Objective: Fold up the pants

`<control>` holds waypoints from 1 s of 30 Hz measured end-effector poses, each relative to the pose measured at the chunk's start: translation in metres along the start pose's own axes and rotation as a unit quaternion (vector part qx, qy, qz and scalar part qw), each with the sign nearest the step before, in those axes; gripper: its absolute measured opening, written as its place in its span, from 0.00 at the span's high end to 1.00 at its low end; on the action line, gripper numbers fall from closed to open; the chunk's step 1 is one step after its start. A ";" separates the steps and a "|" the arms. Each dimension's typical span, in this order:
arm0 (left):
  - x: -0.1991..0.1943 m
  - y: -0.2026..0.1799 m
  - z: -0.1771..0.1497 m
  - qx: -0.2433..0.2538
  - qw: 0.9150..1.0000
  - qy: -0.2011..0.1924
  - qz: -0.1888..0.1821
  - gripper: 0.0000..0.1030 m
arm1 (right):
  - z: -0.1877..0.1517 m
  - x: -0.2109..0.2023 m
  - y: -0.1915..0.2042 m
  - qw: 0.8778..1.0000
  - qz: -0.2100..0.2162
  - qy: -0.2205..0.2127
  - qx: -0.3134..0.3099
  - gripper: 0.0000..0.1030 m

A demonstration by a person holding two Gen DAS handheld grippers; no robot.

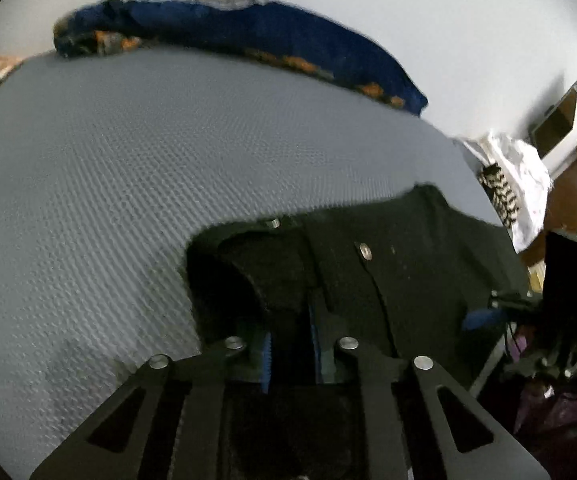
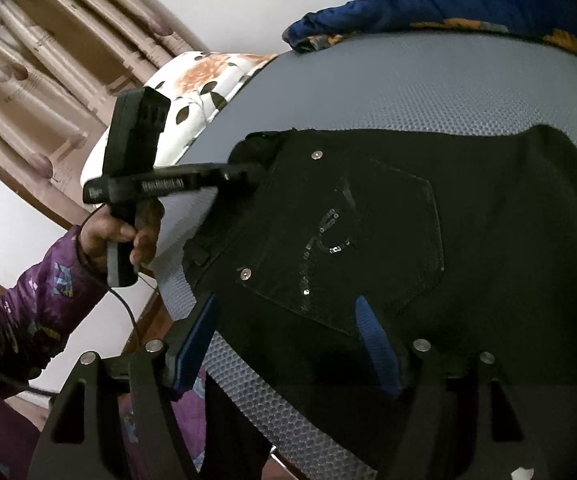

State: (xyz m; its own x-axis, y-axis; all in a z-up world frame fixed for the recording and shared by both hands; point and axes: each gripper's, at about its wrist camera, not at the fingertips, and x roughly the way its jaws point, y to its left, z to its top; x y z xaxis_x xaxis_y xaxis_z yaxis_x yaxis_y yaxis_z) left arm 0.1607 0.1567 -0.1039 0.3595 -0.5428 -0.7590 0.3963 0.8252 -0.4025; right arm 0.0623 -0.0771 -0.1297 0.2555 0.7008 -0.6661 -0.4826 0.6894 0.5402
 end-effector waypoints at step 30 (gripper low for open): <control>-0.008 -0.012 0.027 0.059 0.994 -0.092 0.016 0.82 | -0.016 0.022 0.074 0.991 0.075 0.014 -0.112 0.28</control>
State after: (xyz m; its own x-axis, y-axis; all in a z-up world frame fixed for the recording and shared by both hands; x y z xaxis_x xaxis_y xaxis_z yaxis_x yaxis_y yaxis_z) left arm 0.1758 0.1475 -0.0791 0.5173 -0.5450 -0.6599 0.4751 0.8242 -0.3082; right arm 0.0186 -0.0137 -0.1126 0.1452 0.7853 -0.6019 -0.6882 0.5172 0.5088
